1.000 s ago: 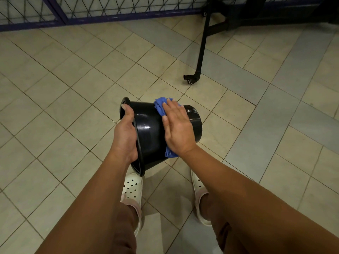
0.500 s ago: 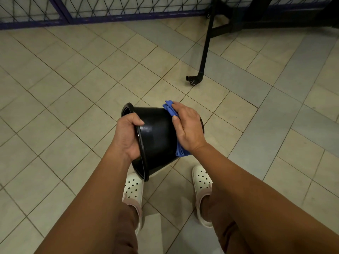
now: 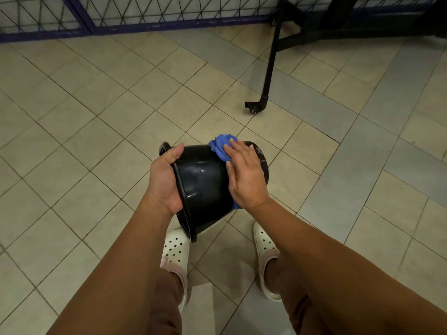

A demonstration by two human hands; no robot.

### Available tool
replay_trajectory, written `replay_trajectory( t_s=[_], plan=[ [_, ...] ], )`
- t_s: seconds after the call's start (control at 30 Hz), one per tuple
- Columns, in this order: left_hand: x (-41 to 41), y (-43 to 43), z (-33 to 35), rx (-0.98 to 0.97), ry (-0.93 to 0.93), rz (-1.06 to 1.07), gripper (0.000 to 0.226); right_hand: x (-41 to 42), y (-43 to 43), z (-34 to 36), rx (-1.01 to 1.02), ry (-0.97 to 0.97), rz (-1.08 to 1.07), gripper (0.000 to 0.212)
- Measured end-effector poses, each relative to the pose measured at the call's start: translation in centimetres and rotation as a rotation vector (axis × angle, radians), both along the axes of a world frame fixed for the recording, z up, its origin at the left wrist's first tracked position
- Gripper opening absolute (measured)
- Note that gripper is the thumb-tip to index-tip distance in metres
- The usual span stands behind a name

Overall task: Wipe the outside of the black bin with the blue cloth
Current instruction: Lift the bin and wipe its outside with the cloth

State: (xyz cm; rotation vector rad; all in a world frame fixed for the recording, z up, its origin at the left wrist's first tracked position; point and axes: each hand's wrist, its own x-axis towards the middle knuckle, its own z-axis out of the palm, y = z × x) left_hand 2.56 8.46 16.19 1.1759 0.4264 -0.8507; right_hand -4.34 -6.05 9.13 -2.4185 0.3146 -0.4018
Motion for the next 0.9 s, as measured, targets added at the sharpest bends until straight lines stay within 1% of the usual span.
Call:
replay_trajectory(
  t_s=[0.07, 0.1, 0.23, 0.33, 0.4, 0.47, 0.57, 0.67, 0.73, 0.8, 0.87, 0.9],
  plan=[
    [0.1, 0.0, 0.1, 0.007, 0.004, 0.002, 0.052, 0.4, -0.5, 0.1, 0.013, -0.057, 0.05, 0.039],
    [0.0, 0.0, 0.2, 0.009, 0.004, 0.007, 0.054, 0.6, -0.9, 0.3, 0.019, -0.056, 0.05, 0.037],
    [-0.4, -0.2, 0.3, 0.045, -0.008, 0.026, 0.055, 0.7, -1.4, 0.5, 0.142, 0.03, -0.115, 0.035],
    [-0.4, -0.2, 0.3, 0.061, -0.014, 0.031, 0.056, 0.3, -0.6, 0.2, 0.178, 0.035, -0.213, 0.033],
    [-0.2, -0.1, 0.2, 0.056, -0.008, 0.023, 0.059, 0.2, -0.1, 0.3, 0.152, 0.003, -0.192, 0.035],
    [-0.1, 0.1, 0.3, 0.047, -0.004, 0.015, 0.061, 0.2, -0.2, 0.8, 0.136, -0.039, -0.1, 0.039],
    [-0.1, 0.0, 0.5, 0.036, -0.003, 0.012, 0.06, 0.3, -1.2, 1.0, 0.092, -0.015, -0.02, 0.039],
    [-0.5, -0.3, 0.7, 0.062, -0.015, 0.032, 0.054, 0.4, -1.8, 0.3, 0.093, 0.078, -0.136, 0.04],
    [-0.7, -0.3, 0.8, 0.082, -0.006, 0.067, 0.058, 0.3, -1.7, -0.2, 0.111, 0.108, -0.244, 0.039],
    [-0.8, -0.3, 0.7, 0.097, 0.0, 0.083, 0.063, 0.3, -0.9, -0.2, 0.08, 0.092, -0.33, 0.033],
    [-0.6, -0.2, 0.6, 0.091, -0.007, 0.088, 0.06, 0.4, -0.2, 0.1, 0.014, 0.069, -0.385, 0.029],
    [-0.5, -0.2, 0.6, 0.077, -0.008, 0.09, 0.058, 0.4, 0.0, 0.4, -0.012, 0.058, -0.382, 0.031]
  ],
)
